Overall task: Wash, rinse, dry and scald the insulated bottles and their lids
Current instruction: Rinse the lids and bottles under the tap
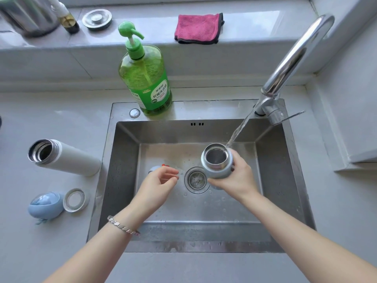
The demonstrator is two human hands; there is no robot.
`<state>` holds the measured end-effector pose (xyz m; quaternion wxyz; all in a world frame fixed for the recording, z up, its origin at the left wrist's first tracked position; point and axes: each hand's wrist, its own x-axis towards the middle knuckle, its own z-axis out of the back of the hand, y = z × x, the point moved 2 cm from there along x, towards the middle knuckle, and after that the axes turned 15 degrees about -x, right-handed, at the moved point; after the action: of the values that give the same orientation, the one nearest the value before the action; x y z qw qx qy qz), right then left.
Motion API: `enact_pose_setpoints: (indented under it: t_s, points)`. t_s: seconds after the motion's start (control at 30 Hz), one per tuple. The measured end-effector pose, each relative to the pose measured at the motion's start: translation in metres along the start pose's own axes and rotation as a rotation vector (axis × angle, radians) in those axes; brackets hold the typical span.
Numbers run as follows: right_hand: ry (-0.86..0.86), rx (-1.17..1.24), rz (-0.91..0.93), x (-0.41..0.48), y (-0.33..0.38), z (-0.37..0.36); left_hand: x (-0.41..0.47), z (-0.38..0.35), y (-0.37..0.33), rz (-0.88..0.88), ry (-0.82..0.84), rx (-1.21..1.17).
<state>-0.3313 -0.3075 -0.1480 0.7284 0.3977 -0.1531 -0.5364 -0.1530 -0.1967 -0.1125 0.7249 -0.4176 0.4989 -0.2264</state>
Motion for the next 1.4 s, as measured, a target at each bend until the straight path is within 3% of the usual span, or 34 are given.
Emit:
enact_pose_setpoints:
  t_s: [0.13, 0.23, 0.37, 0.47, 0.63, 0.7, 0.8, 0.87, 1.13, 1.4]
  points:
    - [-0.059, 0.076, -0.070, 0.002, 0.000, 0.004, -0.002, 0.001, 0.002, 0.003, 0.006, 0.011]
    - [-0.012, 0.027, -0.011, -0.003, 0.003, 0.004, -0.007, -0.008, -0.004, -0.020, 0.052, -0.029]
    - [-0.006, 0.022, 0.055, -0.014, 0.010, 0.006, -0.002, -0.041, -0.026, -0.164, 0.219, 0.007]
    - [-0.003, -0.020, 0.034, -0.016, 0.015, 0.011, 0.007, -0.069, -0.043, -0.245, 0.205, -0.013]
    - [0.340, 0.024, 0.018, 0.012, -0.011, 0.047, 0.023, -0.089, -0.051, -0.306, 0.080, -0.010]
    - [0.232, 0.075, -0.191, 0.037, -0.029, 0.075, 0.028, -0.091, -0.054, -0.306, 0.061, 0.022]
    - [-0.102, 0.361, -0.563, 0.076, -0.047, 0.113, 0.032, -0.094, -0.061, -0.338, 0.074, 0.074]
    - [-0.226, 0.468, -0.676, 0.099, -0.050, 0.126, 0.032, -0.095, -0.064, -0.353, 0.089, 0.099]
    - [-0.405, 0.390, -0.798, 0.138, -0.065, 0.120, 0.031, -0.090, -0.064, -0.367, 0.085, 0.118]
    - [-0.406, 0.442, -0.796, 0.137, -0.072, 0.117, 0.027, -0.084, -0.062, -0.358, 0.060, 0.121]
